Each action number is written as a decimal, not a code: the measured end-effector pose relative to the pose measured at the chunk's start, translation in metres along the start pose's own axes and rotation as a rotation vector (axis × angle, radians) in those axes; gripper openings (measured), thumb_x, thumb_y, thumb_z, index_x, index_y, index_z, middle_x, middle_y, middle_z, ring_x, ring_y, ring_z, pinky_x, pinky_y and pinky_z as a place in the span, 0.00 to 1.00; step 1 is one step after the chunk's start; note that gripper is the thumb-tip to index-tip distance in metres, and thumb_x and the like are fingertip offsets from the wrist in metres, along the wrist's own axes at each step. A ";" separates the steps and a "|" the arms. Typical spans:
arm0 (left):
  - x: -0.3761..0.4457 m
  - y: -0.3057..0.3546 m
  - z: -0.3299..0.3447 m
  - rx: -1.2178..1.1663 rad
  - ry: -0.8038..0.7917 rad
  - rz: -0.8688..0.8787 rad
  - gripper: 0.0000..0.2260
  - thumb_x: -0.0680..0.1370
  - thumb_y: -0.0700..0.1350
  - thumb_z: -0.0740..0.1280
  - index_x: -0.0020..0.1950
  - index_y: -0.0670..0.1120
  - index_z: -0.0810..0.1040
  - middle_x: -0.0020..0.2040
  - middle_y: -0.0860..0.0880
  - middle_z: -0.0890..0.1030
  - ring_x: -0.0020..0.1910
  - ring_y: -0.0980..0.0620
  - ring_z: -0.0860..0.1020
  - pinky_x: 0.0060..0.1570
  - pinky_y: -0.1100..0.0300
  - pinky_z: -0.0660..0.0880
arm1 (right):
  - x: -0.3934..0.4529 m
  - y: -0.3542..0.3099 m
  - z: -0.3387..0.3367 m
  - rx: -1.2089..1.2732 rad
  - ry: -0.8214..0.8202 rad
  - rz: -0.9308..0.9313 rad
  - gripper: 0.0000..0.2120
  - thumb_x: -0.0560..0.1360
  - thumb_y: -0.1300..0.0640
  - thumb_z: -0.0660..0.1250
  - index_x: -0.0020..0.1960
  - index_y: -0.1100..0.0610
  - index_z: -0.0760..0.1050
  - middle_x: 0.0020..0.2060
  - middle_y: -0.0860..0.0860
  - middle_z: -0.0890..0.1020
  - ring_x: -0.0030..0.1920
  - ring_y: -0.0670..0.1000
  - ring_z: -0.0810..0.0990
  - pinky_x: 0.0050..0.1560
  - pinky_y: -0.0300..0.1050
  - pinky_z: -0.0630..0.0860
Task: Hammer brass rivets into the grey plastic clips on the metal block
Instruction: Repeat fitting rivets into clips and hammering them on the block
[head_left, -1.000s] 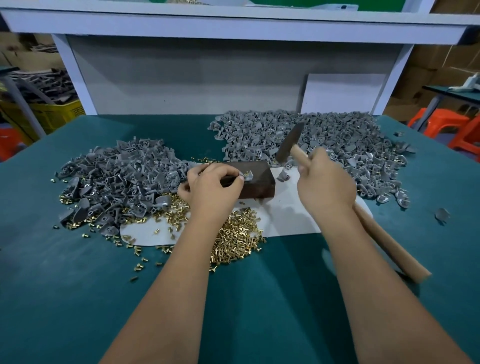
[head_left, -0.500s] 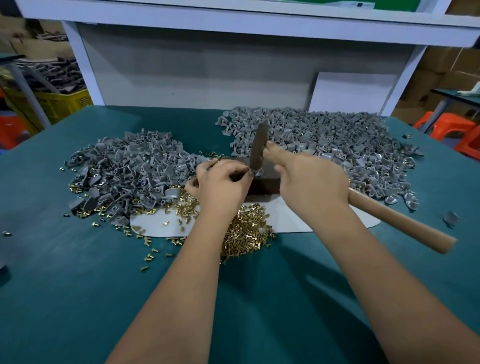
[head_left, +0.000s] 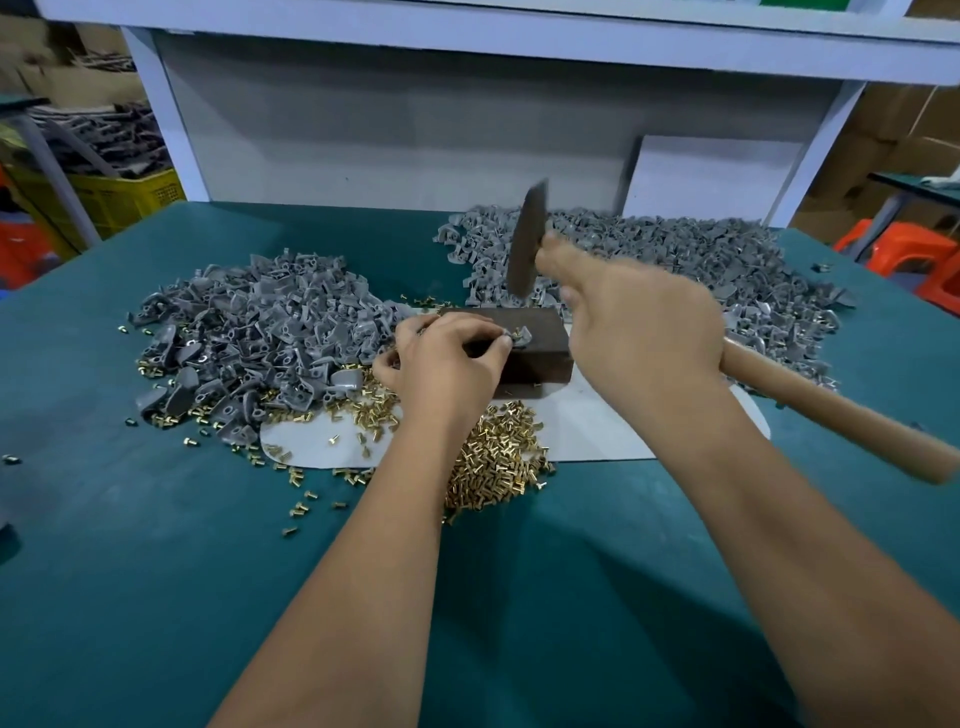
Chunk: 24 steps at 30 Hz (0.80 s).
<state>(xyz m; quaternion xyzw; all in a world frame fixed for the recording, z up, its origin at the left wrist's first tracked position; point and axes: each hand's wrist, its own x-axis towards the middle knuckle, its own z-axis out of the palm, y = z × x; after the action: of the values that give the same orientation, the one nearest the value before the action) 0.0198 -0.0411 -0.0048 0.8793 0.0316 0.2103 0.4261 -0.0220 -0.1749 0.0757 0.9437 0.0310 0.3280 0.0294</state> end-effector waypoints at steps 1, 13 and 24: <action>0.000 0.000 -0.001 0.015 -0.001 0.007 0.05 0.76 0.57 0.70 0.47 0.60 0.84 0.53 0.67 0.80 0.69 0.57 0.60 0.56 0.54 0.50 | -0.002 -0.001 0.005 -0.019 -0.055 -0.058 0.24 0.77 0.56 0.62 0.68 0.35 0.63 0.37 0.48 0.79 0.30 0.54 0.73 0.27 0.40 0.58; -0.001 0.002 -0.003 -0.034 0.005 -0.007 0.02 0.75 0.55 0.71 0.44 0.60 0.84 0.50 0.67 0.80 0.69 0.57 0.61 0.57 0.54 0.50 | -0.004 0.004 0.011 -0.054 -0.078 -0.069 0.27 0.77 0.57 0.62 0.70 0.36 0.60 0.38 0.51 0.78 0.33 0.56 0.76 0.26 0.40 0.54; 0.002 0.003 -0.005 -0.133 -0.094 -0.086 0.06 0.77 0.55 0.69 0.40 0.62 0.79 0.47 0.71 0.74 0.64 0.59 0.60 0.67 0.47 0.50 | -0.012 0.031 0.060 0.119 -0.205 0.377 0.20 0.81 0.54 0.58 0.71 0.43 0.62 0.53 0.59 0.76 0.41 0.60 0.76 0.34 0.47 0.63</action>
<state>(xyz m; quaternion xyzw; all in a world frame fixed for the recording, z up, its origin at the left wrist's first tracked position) 0.0194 -0.0387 0.0015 0.8559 0.0350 0.1518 0.4931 0.0072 -0.2090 0.0232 0.9612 -0.1298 0.2278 -0.0854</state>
